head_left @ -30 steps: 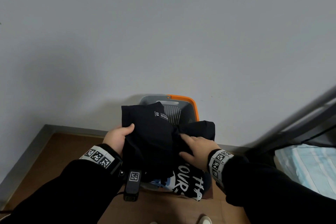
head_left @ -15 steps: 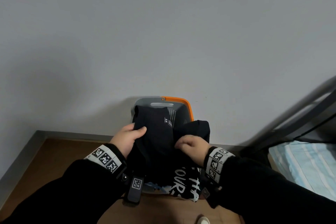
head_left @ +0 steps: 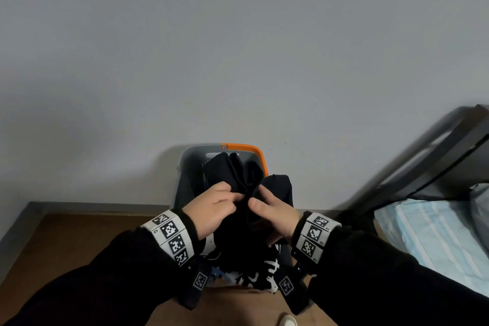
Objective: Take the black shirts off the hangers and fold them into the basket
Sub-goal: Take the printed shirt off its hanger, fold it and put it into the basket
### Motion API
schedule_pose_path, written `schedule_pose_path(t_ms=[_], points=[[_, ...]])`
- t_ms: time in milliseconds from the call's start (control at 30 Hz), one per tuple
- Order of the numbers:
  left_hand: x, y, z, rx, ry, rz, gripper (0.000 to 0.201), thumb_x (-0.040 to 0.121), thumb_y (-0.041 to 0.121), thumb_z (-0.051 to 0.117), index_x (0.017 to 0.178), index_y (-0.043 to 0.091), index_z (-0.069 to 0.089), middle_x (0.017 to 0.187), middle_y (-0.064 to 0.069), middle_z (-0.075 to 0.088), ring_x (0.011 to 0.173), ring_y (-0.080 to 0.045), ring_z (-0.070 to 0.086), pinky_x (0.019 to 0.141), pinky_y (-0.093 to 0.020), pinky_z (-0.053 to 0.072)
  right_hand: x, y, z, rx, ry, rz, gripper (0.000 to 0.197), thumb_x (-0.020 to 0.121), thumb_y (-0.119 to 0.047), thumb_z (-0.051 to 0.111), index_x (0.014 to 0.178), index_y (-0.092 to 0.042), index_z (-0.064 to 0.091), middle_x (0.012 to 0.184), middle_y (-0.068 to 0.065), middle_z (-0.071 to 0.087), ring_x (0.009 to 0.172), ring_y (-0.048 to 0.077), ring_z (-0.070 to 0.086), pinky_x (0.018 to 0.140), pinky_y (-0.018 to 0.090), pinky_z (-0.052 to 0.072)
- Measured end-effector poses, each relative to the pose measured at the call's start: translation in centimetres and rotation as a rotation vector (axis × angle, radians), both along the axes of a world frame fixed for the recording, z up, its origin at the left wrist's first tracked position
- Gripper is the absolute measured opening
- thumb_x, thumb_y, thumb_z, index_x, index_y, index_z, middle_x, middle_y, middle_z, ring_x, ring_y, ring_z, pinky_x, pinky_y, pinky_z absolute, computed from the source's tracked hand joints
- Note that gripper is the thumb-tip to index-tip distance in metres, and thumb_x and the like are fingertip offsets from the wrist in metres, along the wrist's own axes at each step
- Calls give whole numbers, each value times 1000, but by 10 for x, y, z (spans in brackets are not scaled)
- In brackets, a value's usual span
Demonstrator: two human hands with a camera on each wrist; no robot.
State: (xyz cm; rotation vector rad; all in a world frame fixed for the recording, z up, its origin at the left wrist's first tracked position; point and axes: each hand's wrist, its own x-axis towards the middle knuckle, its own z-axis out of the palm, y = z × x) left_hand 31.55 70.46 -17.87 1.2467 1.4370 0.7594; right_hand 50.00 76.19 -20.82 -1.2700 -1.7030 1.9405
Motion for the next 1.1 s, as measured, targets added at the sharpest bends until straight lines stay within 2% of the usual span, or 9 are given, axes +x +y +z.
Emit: schedule_pose_path(t_ms=[100,167,233,333,433,600,733,800,1100], points=[[5,4,-3,62,59,-107,54,90,-5,51,81,45,70,90,7,45,83,0,52,75,-11,41,-7,4,0,38,-53,-53,51,73,-35,79,119,-27,58,100,0,74,92,16,72,91,44,58],[2,6,-4,67,78,-102,42,90,-3,53,99,33,72,90,5,44,85,-4,52,76,-14,42,-6,9,3,71,-151,-71,30,78,-13,65,107,-22,63,79,4,71,68,20,69,61,38,60],[-7,9,-5,88,92,-27,31,90,6,59,101,29,76,85,7,48,78,1,54,71,-11,40,5,17,0,63,-232,-144,29,72,-12,59,99,-17,67,71,6,69,60,23,66,50,30,52],[-36,8,-12,104,126,163,12,87,24,71,89,34,77,87,14,70,84,7,64,80,-11,42,31,34,-18,67,-313,-314,32,46,-17,58,74,-6,68,63,9,65,67,28,63,62,41,49],[-66,2,-30,16,100,359,25,85,4,70,92,27,74,101,7,73,101,-8,64,90,-24,43,62,41,-30,41,-478,-358,9,48,-16,57,56,-10,56,51,1,55,58,22,52,55,27,38],[-78,-8,-54,-143,-246,649,64,80,-24,52,129,18,51,91,-18,60,79,-31,61,75,-38,51,84,35,-68,-43,-629,-255,3,79,-12,65,79,-9,66,85,11,68,82,26,64,75,30,51],[-81,-12,-69,-424,-382,782,34,80,-10,48,109,5,59,98,-26,62,71,-33,65,67,-38,53,73,28,-104,-360,-251,-449,63,69,-48,81,116,-9,68,113,15,73,107,32,67,107,43,45],[-81,-15,-74,-544,-354,773,27,82,7,55,105,-3,64,99,-24,65,68,-33,66,65,-38,55,66,22,-110,-533,-36,-530,62,76,-48,80,123,-11,66,121,14,71,118,31,64,114,45,38],[-68,-2,-78,-725,-273,561,39,87,34,64,109,3,70,95,-18,73,66,-31,72,58,-34,59,55,7,-123,-737,141,-557,76,71,-61,75,132,-18,58,126,14,68,117,31,64,101,42,45]])
